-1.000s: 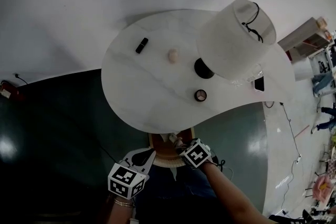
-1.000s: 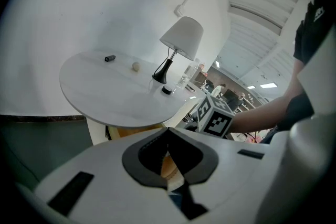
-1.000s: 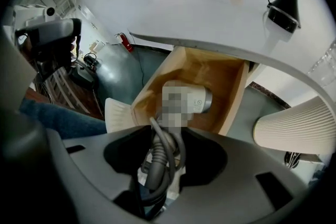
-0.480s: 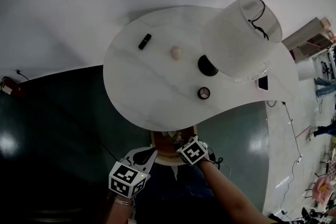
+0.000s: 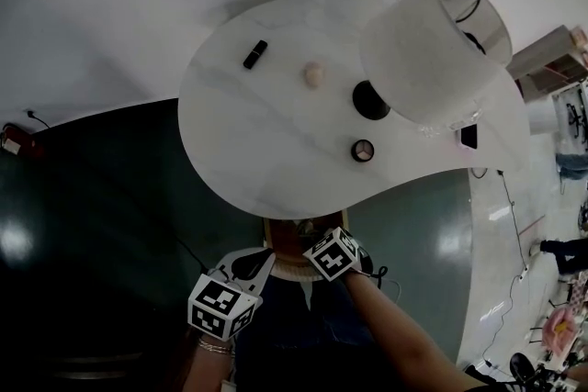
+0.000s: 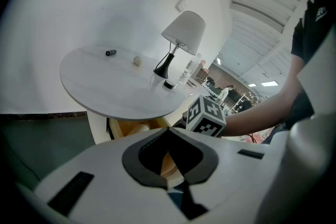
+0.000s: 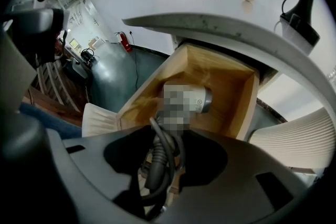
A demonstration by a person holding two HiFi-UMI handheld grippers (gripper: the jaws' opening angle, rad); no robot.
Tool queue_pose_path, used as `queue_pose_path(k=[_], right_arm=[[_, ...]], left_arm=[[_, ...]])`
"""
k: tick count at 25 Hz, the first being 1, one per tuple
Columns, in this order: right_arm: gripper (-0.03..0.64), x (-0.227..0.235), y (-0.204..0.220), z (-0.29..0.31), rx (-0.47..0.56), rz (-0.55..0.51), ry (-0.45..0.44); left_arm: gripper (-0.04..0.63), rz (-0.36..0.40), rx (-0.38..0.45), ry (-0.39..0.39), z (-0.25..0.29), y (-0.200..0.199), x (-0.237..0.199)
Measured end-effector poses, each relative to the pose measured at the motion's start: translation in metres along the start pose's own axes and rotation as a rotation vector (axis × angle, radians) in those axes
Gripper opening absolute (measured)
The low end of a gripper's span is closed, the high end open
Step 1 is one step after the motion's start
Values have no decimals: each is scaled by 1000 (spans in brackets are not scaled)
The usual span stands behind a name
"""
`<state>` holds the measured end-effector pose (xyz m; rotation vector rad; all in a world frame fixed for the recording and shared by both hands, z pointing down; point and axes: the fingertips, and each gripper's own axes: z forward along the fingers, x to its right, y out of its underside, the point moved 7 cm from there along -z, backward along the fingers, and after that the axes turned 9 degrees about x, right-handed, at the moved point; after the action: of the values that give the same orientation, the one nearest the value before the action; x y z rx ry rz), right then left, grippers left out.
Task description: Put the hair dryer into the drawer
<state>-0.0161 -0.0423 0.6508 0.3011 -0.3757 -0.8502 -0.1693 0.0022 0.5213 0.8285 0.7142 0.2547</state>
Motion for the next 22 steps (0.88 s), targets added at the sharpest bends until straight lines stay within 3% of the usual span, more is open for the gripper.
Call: queue_pose_path(k=[4,22], right_arm=[[193,0,-4,10,20,-49,50],[195,8,-9,31,99,-45,125]], left_arm=[[15,-6,3,-10,-1,0,-5],[15,-42,-66,-38,26,30,-27]])
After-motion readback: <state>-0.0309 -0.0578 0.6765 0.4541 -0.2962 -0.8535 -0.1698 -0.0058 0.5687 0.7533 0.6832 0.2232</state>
